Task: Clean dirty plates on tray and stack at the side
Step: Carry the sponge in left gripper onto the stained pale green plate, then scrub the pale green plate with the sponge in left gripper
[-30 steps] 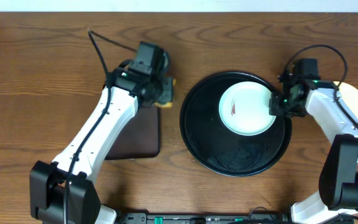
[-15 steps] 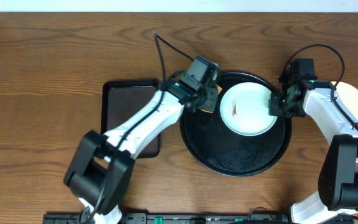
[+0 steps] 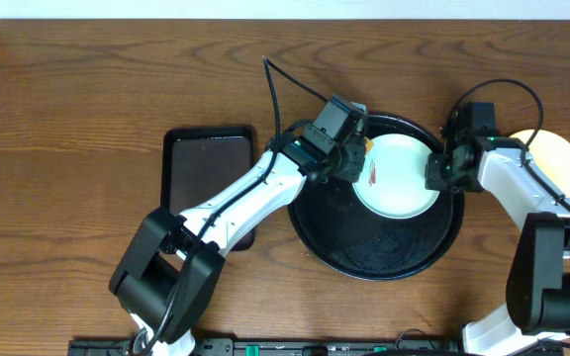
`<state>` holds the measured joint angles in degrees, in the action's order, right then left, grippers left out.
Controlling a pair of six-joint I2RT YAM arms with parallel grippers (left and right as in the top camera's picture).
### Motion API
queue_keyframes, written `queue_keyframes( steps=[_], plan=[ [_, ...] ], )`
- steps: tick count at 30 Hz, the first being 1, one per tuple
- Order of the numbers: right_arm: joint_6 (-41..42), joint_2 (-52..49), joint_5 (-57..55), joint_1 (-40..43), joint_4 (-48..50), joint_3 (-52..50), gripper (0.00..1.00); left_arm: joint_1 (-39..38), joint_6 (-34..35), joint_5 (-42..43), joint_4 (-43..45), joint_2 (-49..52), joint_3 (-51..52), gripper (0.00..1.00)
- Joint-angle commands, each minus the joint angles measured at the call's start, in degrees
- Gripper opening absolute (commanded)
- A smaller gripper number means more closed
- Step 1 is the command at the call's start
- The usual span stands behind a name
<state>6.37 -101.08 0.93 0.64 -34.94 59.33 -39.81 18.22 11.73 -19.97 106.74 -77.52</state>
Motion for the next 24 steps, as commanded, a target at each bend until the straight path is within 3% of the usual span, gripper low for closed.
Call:
queue_keyframes(
  steps=[1,24],
  plan=[
    [0.4,1.7,-0.7,-2.4,0.3,-0.8,0.01,0.1,0.5,2.2,0.3,0.4,-1.6,0.07],
    [0.4,1.7,-0.7,-3.0,0.2,-0.9,0.01,-4.2,0.3,-5.0,6.8,9.2,-0.2,0.07]
  ],
)
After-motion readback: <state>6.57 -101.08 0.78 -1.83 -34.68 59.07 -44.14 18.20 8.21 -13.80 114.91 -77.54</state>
